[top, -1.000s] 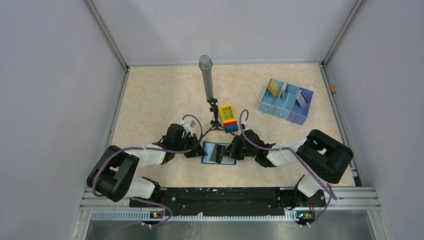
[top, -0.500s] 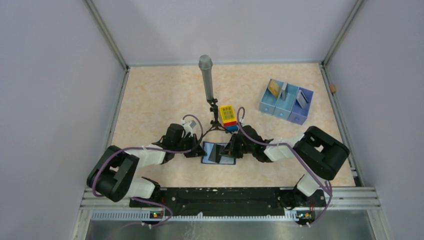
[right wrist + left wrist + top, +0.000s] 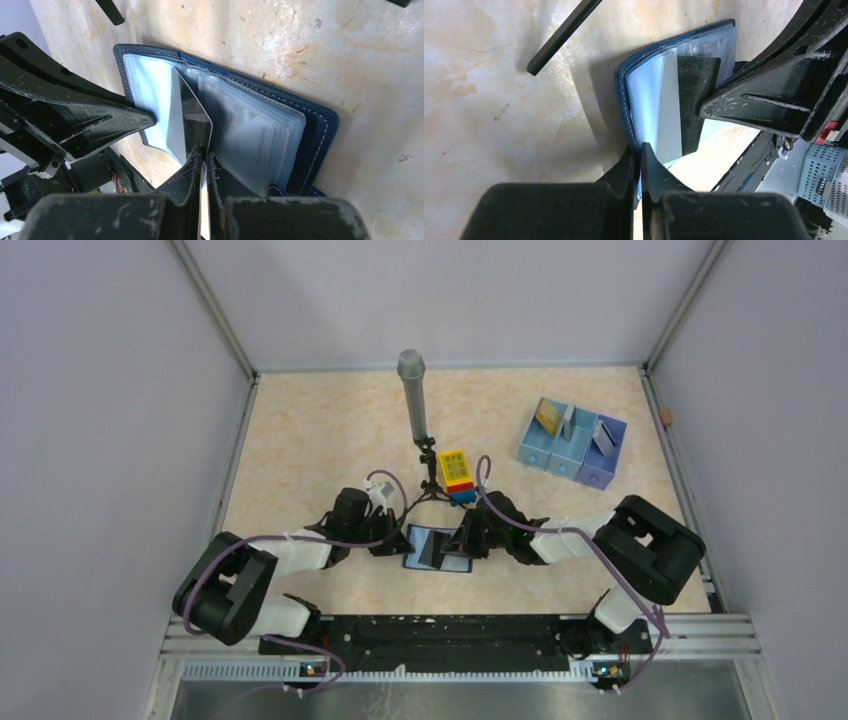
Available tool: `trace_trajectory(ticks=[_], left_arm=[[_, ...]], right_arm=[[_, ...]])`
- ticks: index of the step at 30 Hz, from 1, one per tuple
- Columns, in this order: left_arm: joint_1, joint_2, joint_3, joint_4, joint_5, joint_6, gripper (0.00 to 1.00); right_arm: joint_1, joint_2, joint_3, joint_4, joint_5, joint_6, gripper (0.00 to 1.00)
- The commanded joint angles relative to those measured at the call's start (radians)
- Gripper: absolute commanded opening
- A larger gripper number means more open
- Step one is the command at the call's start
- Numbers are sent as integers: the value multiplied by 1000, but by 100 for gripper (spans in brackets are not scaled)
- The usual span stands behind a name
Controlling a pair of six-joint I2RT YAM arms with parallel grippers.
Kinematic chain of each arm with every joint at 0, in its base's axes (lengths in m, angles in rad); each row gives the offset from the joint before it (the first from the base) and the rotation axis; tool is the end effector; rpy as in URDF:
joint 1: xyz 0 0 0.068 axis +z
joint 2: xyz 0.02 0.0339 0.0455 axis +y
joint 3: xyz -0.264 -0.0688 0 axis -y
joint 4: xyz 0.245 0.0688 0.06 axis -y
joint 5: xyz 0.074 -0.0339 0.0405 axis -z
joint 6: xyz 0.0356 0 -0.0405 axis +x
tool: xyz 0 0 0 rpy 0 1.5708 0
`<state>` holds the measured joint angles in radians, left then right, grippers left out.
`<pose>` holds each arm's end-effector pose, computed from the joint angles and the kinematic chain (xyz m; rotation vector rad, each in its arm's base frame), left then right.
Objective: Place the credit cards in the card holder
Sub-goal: Insert the credit card into the card holder.
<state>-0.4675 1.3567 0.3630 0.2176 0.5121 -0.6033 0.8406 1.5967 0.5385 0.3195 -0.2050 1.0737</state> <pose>0.1910 -0.1160 0.1253 0.1040 2.5026 -1.0937 0.1812 0.2133 0.1200 0.1855 2.6029 1.0961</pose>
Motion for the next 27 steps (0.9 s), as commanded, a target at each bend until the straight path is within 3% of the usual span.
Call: trace_trajectory(ticks=[1, 27], left_arm=[[1, -26, -4, -3, -39, 24, 0], [1, -15, -1, 24, 84, 128, 0]], right_arm=[[14, 22, -53, -284, 37, -70, 0], [-9, 52, -20, -363, -65, -176, 0]])
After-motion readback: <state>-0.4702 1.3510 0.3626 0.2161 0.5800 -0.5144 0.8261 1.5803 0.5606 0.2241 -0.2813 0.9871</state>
